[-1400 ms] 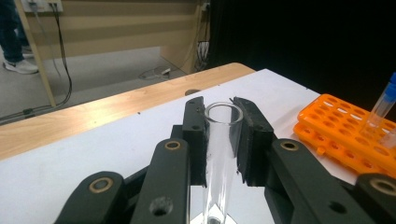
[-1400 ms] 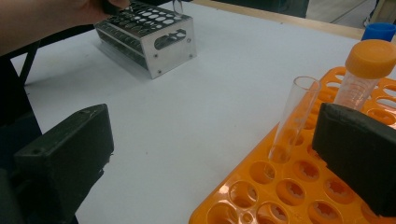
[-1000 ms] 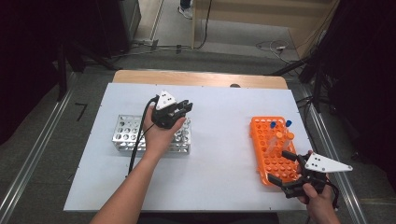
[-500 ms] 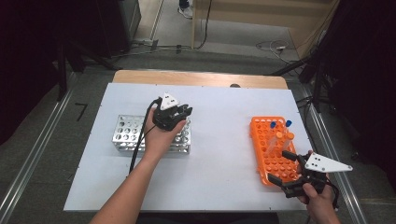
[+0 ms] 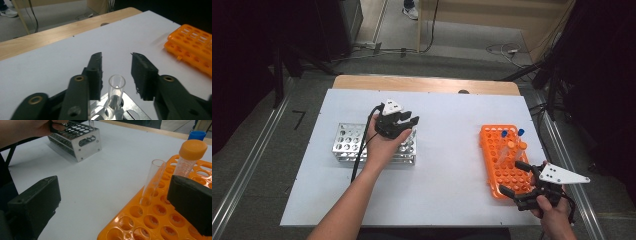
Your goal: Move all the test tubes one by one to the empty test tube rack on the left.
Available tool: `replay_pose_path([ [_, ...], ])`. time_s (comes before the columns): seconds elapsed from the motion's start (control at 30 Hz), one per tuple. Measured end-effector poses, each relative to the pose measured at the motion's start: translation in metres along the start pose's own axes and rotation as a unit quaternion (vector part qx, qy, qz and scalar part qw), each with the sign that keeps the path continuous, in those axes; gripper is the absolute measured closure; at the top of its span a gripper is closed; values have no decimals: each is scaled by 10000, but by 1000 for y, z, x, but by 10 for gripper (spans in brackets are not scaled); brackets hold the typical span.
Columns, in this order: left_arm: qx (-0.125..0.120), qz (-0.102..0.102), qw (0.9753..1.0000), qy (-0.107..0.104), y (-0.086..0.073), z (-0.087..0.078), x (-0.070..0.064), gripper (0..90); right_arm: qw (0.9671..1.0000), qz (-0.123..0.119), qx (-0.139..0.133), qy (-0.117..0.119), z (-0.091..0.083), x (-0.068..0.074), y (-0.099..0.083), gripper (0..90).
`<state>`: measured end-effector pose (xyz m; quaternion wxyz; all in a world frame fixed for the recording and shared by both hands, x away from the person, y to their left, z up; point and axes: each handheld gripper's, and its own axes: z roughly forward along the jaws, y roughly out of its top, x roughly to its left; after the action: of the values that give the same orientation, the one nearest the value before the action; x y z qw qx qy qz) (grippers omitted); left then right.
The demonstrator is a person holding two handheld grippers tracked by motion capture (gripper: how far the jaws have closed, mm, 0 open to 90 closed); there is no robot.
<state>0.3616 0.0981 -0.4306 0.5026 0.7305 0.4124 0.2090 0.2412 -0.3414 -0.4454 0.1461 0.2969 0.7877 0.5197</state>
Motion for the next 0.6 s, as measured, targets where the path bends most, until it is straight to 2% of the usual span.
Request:
replay_pose_path([
  [0.23,-414,-231,9984,-311,5,-21,-3,312,9999,116,14,-34,2,-2,0,0],
  [0.43,-629,-250,9966,-475,5,-43,-10,152,9992,328,98,-183,7,-7,1,0],
  [0.47,-653,-234,9963,-503,4,-47,-11,114,9986,438,109,-272,9,-9,1,37],
  [0.57,-642,-186,9961,-575,0,-59,-17,92,9982,497,156,-294,11,-11,1,47],
  [0.6,-640,-179,9961,-582,-2,-63,-18,60,9977,546,205,-358,14,-12,0,77],
])
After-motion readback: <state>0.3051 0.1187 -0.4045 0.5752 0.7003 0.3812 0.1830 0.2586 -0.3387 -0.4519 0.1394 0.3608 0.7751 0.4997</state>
